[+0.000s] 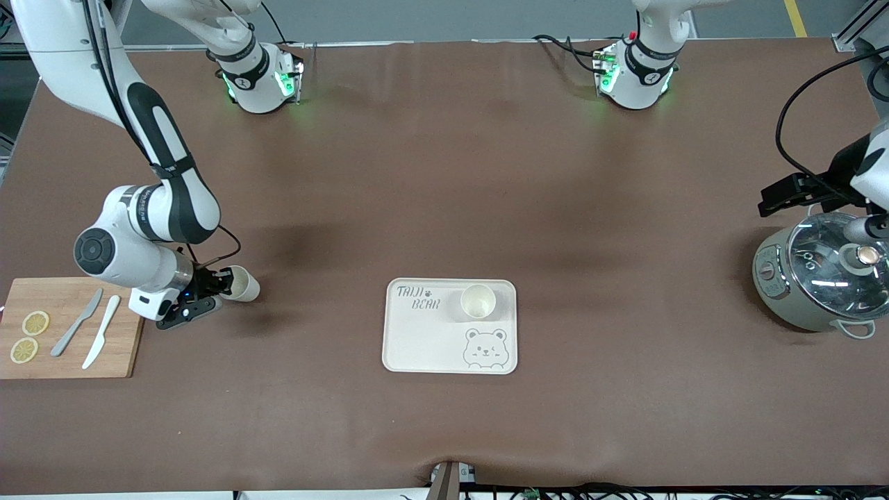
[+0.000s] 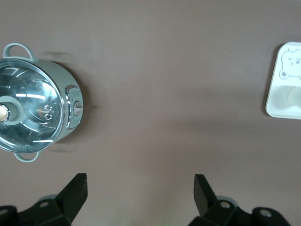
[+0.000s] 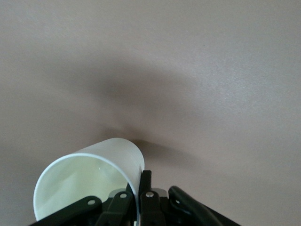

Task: Place white IKEA cup upright on tray with both arms
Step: 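Carry the cup with the right gripper to the tray beside the first cup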

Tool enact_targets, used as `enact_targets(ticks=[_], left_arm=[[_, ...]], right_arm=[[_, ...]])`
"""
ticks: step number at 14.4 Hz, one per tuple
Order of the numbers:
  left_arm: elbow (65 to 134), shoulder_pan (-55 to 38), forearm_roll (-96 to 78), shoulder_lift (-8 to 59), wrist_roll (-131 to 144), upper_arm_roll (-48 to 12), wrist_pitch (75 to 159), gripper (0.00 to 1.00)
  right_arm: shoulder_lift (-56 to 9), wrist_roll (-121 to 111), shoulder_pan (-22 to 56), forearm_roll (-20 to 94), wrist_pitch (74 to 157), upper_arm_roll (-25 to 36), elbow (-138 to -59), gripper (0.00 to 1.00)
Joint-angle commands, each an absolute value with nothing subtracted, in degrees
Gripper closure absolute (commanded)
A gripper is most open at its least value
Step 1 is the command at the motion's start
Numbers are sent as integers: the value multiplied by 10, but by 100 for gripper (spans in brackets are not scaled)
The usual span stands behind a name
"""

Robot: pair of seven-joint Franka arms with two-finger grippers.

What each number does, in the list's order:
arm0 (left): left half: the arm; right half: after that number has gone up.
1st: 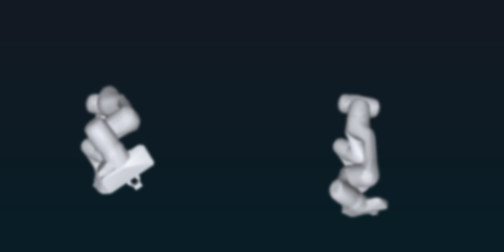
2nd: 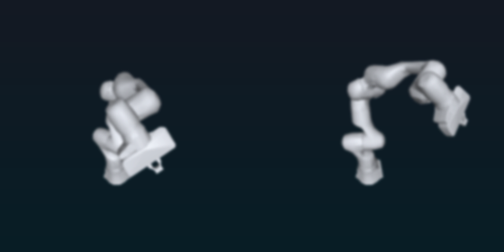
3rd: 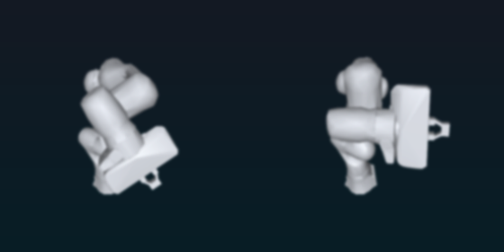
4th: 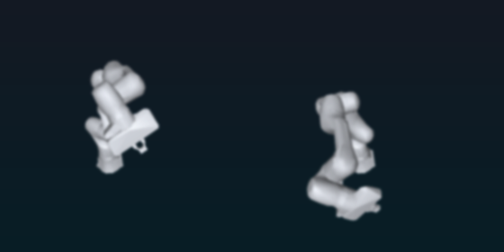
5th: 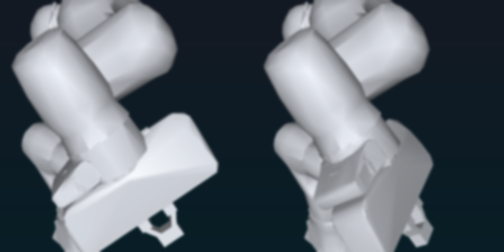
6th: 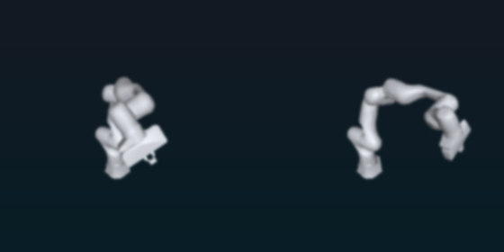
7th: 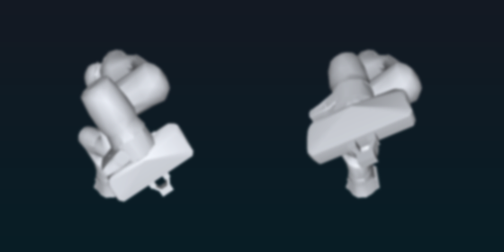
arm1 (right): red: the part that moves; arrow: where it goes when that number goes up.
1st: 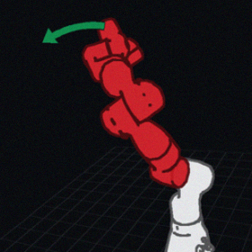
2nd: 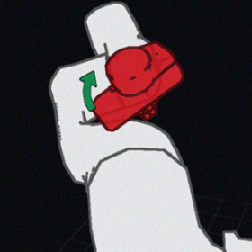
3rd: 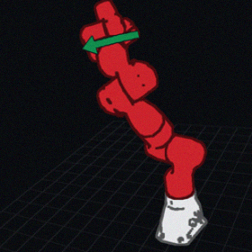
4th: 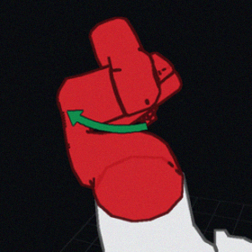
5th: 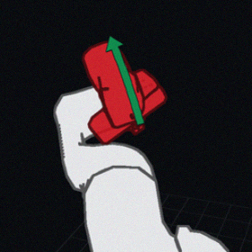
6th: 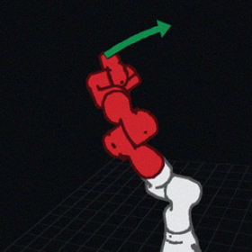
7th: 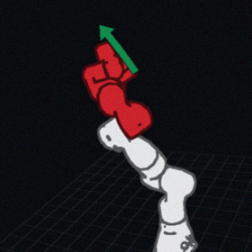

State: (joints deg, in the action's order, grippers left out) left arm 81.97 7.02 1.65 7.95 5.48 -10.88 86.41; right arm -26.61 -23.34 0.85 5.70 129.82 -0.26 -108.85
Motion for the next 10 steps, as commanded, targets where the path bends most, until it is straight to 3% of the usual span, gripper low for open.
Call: enact_targets(ticks=[1,5,10], left_arm=[[842,52,4,55,35,-101,867,0],[875,-18,-4,20,38,-39,880,0],[858,-58,-51,-18,47,5,876,0]], right_arm=[[-248,-155,40,60,1208,-2,-1033,100],[-247,65,114,63,1108,-3,-935,100],[-261,252,176,112,1117,-2,-879,100]])
